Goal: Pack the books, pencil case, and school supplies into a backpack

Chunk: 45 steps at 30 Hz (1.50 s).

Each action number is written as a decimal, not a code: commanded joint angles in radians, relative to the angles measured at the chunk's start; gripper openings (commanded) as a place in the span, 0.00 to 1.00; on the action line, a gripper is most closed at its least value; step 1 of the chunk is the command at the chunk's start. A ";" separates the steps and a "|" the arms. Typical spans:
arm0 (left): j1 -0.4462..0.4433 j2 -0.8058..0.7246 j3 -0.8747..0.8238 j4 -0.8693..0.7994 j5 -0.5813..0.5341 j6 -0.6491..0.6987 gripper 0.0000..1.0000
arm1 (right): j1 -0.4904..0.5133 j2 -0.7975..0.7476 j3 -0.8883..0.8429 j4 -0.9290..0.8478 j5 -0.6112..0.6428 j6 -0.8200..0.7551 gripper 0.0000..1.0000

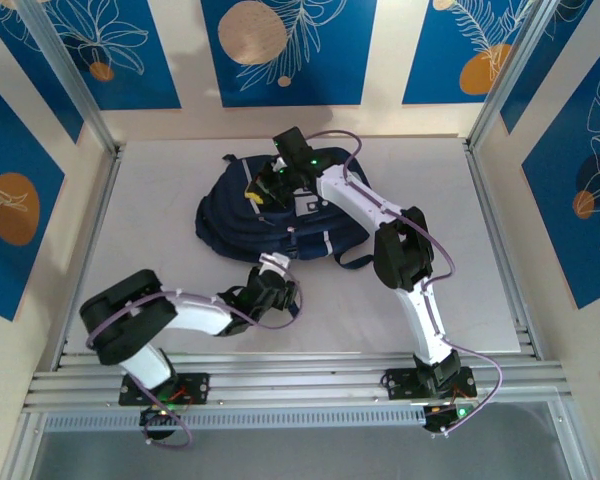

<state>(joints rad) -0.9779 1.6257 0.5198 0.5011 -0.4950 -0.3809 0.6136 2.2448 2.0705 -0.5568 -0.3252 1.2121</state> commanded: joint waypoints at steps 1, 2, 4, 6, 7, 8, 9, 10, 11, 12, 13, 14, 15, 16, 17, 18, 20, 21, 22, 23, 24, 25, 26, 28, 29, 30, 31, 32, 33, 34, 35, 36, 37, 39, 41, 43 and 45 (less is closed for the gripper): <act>-0.006 0.052 0.046 0.081 -0.096 0.016 0.68 | -0.018 -0.035 -0.042 0.064 -0.009 0.050 0.00; -0.005 0.063 0.049 0.089 -0.109 0.017 0.66 | -0.017 -0.040 -0.053 0.073 -0.011 0.053 0.00; -0.004 0.081 0.058 0.108 -0.134 0.030 0.62 | -0.016 -0.049 -0.075 0.084 -0.018 0.056 0.00; -0.003 0.090 0.067 0.123 -0.145 0.044 0.60 | -0.017 -0.054 -0.093 0.093 -0.025 0.056 0.00; -0.002 0.094 0.077 0.120 -0.149 0.046 0.59 | -0.018 -0.057 -0.102 0.095 -0.026 0.057 0.00; -0.001 0.100 0.084 0.119 -0.153 0.046 0.57 | -0.018 -0.060 -0.112 0.098 -0.028 0.058 0.00; 0.000 0.106 0.091 0.117 -0.153 0.045 0.53 | -0.021 -0.063 -0.124 0.106 -0.029 0.061 0.00; 0.001 0.114 0.100 0.110 -0.158 0.038 0.48 | -0.023 -0.068 -0.139 0.117 -0.032 0.066 0.00; 0.002 0.119 0.105 0.106 -0.163 0.031 0.44 | -0.023 -0.072 -0.154 0.127 -0.033 0.071 0.00; 0.002 0.126 0.109 0.105 -0.160 0.026 0.39 | -0.025 -0.076 -0.168 0.137 -0.035 0.075 0.00; 0.001 0.131 0.111 0.101 -0.156 0.024 0.34 | -0.027 -0.079 -0.179 0.142 -0.034 0.078 0.00; 0.002 0.131 0.112 0.097 -0.156 0.021 0.28 | -0.029 -0.081 -0.187 0.147 -0.034 0.076 0.00; 0.001 0.127 0.108 0.094 -0.151 0.018 0.22 | -0.032 -0.082 -0.194 0.147 -0.035 0.074 0.00; 0.002 0.121 0.101 0.091 -0.146 0.018 0.17 | -0.035 -0.083 -0.199 0.147 -0.035 0.072 0.00; 0.002 0.115 0.095 0.090 -0.142 0.019 0.12 | -0.038 -0.085 -0.203 0.148 -0.035 0.070 0.00; 0.001 0.106 0.088 0.086 -0.132 0.022 0.07 | -0.041 -0.086 -0.206 0.147 -0.037 0.062 0.00; 0.003 0.091 0.073 0.075 -0.114 0.021 0.00 | -0.049 -0.088 -0.207 0.140 -0.035 0.051 0.00; 0.004 0.082 0.063 0.069 -0.108 0.017 0.00 | -0.053 -0.092 -0.207 0.140 -0.034 0.045 0.00; 0.005 0.073 0.055 0.064 -0.101 0.013 0.00 | -0.057 -0.096 -0.207 0.138 -0.031 0.035 0.00; 0.007 0.064 0.048 0.061 -0.097 0.009 0.00 | -0.060 -0.101 -0.207 0.134 -0.026 0.025 0.00; 0.013 0.054 0.041 0.057 -0.084 0.006 0.00 | -0.064 -0.106 -0.207 0.125 -0.019 0.013 0.00; 0.018 0.042 0.035 0.050 -0.068 0.005 0.00 | -0.067 -0.112 -0.207 0.119 -0.014 0.003 0.00; 0.024 0.036 0.031 0.045 -0.055 0.005 0.00 | -0.069 -0.116 -0.207 0.115 -0.011 -0.011 0.00; 0.036 0.018 0.024 0.036 -0.017 0.007 0.00 | -0.075 -0.123 -0.204 0.092 0.001 -0.047 0.00; 0.041 0.009 0.022 0.034 -0.004 0.009 0.00 | -0.077 -0.126 -0.201 0.082 0.006 -0.062 0.03; 0.045 0.003 0.019 0.032 0.009 0.011 0.00 | -0.080 -0.128 -0.199 0.068 0.007 -0.084 0.08; 0.047 -0.003 0.017 0.031 0.018 0.012 0.00 | -0.083 -0.132 -0.198 0.053 0.016 -0.106 0.13; 0.050 -0.005 0.016 0.031 0.027 0.014 0.00 | -0.086 -0.138 -0.199 0.039 0.029 -0.125 0.19; 0.054 -0.006 0.016 0.029 0.039 0.017 0.00 | -0.087 -0.146 -0.203 0.029 0.045 -0.147 0.29; 0.056 -0.008 0.014 0.028 0.049 0.016 0.00 | -0.087 -0.154 -0.206 0.017 0.059 -0.170 0.41; 0.060 -0.008 0.013 0.032 0.058 0.016 0.00 | -0.087 -0.160 -0.203 0.001 0.072 -0.190 0.49; 0.064 -0.006 0.011 0.037 0.076 0.014 0.00 | -0.086 -0.166 -0.195 -0.025 0.086 -0.213 0.59; 0.068 -0.006 0.011 0.040 0.094 0.014 0.00 | -0.085 -0.174 -0.184 -0.057 0.104 -0.236 0.62; 0.071 -0.005 0.012 0.045 0.121 0.008 0.00 | -0.082 -0.206 -0.173 -0.114 0.151 -0.276 0.64; 0.075 -0.008 0.010 0.057 0.149 0.005 0.00 | -0.081 -0.269 -0.206 -0.145 0.234 -0.290 0.65; 0.079 -0.012 0.001 0.074 0.191 -0.001 0.00 | -0.092 -0.367 -0.303 -0.111 0.279 -0.279 0.63; 0.085 -0.013 0.000 0.074 0.220 -0.006 0.00 | -0.115 -0.464 -0.423 -0.057 0.278 -0.258 0.61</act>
<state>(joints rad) -0.9020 1.6386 0.5335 0.5579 -0.3599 -0.3676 0.5220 1.9133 1.7359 -0.6010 -0.1196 0.9741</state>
